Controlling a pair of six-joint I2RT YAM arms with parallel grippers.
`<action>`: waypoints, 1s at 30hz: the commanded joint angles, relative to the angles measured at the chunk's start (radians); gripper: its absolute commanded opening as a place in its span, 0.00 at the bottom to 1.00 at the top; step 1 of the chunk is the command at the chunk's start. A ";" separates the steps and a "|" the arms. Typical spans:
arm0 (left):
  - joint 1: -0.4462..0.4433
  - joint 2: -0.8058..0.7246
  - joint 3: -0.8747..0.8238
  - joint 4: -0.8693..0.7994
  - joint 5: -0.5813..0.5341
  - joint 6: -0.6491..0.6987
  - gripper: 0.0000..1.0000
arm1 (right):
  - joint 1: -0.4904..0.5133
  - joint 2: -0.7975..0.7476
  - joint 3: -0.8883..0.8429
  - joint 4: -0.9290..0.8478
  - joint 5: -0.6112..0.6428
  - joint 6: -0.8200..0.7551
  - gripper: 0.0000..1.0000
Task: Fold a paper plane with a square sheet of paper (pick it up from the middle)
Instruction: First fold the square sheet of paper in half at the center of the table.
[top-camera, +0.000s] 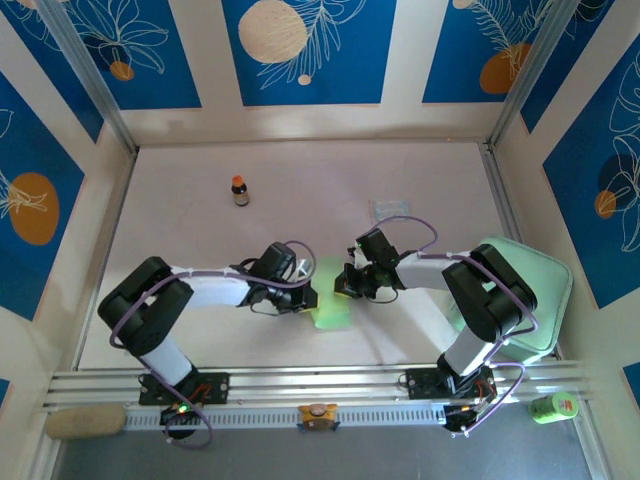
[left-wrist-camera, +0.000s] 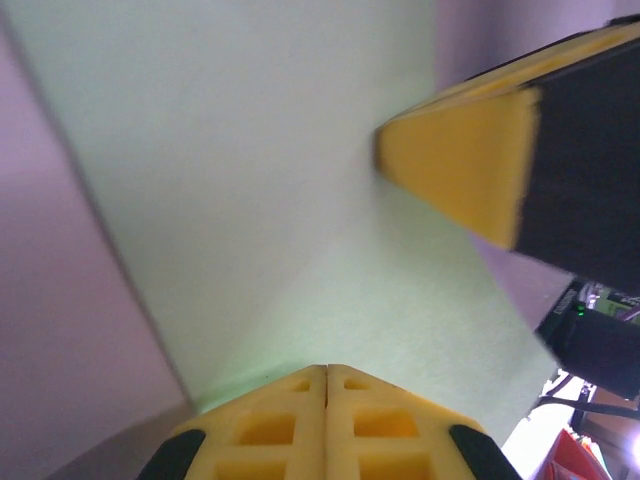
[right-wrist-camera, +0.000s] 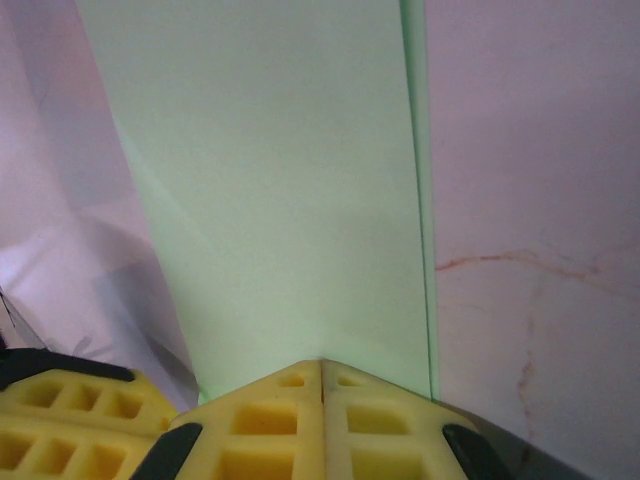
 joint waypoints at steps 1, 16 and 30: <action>-0.008 0.023 -0.044 0.030 0.009 -0.010 0.03 | 0.003 0.025 -0.047 -0.146 0.087 0.006 0.00; -0.045 -0.133 -0.009 -0.091 -0.102 -0.026 0.02 | 0.005 0.010 -0.055 -0.146 0.092 0.009 0.00; -0.084 0.011 -0.060 0.138 -0.028 -0.122 0.00 | 0.006 0.012 -0.066 -0.132 0.092 0.017 0.00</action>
